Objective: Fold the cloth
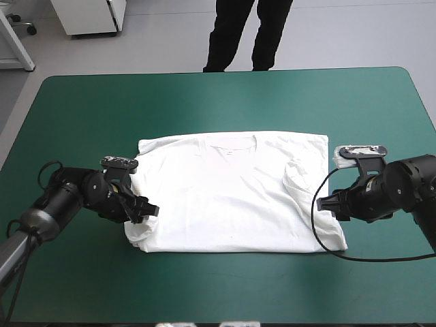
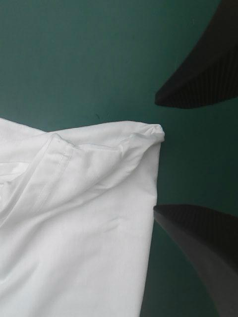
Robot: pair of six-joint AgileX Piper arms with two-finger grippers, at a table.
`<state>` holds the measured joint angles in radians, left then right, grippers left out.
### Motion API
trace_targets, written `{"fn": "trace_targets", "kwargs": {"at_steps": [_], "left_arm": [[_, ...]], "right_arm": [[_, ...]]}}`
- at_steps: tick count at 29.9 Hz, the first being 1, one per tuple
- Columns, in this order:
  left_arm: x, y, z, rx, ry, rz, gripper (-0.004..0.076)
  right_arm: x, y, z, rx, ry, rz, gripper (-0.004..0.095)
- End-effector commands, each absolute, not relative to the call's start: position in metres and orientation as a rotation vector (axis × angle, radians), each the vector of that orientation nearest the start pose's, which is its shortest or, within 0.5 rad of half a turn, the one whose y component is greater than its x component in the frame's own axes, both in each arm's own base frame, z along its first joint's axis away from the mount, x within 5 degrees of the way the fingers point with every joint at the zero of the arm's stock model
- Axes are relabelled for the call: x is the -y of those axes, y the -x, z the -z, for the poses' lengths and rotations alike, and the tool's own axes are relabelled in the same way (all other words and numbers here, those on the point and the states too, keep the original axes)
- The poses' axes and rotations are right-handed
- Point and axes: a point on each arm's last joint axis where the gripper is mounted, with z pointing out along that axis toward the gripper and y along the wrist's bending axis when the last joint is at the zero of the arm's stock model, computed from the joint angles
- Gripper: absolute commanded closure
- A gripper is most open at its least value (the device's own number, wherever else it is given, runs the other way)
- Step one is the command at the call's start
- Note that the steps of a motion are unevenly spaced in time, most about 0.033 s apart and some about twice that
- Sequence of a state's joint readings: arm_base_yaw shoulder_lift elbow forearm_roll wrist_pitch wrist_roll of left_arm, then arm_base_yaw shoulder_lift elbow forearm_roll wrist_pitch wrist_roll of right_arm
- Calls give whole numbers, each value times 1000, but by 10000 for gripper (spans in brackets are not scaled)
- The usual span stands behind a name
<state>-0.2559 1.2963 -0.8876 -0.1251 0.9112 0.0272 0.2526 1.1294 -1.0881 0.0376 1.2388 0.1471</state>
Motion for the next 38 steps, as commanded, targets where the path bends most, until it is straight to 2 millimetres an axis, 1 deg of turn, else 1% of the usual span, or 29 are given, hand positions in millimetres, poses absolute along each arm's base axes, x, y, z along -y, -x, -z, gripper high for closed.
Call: {"fn": "trace_targets", "kwargs": {"at_steps": [1,4,6,13,15,23,27,31,34,35,37,38], "left_arm": [[61,-209,-292,-2732,-250,184,301],[57,-198,-295,-2787,-241,165,301],[56,-194,-295,-2817,-238,159,301],[57,-196,-292,-2828,-176,171,301],[57,-195,-285,-2852,-160,176,301],[60,-189,-242,-2886,-105,240,301],[61,-195,-225,-2904,-101,236,301],[63,-205,-214,-2916,-96,227,310],[64,-209,-204,-2954,-102,213,379],[65,-210,-200,-2974,-105,208,428],[65,-211,-197,-2997,-109,202,552],[65,-210,-197,-2998,-121,201,652]], "right_arm": [[-51,-188,-355,-2707,140,-162,355],[-51,-188,-356,-2701,139,-163,355],[-51,-188,-356,-2700,139,-164,355],[-51,-188,-356,-2703,139,-163,355],[-51,-188,-356,-2704,139,-163,354],[-51,-188,-356,-2704,139,-163,355],[-51,-188,-356,-2704,139,-163,355],[-51,-188,-356,-2704,139,-163,355],[-51,-188,-356,-2704,139,-163,354],[-51,-188,-356,-2704,139,-163,354],[-51,-188,-355,-2711,140,-161,354],[-51,-187,-355,-2723,135,-163,354]]}}
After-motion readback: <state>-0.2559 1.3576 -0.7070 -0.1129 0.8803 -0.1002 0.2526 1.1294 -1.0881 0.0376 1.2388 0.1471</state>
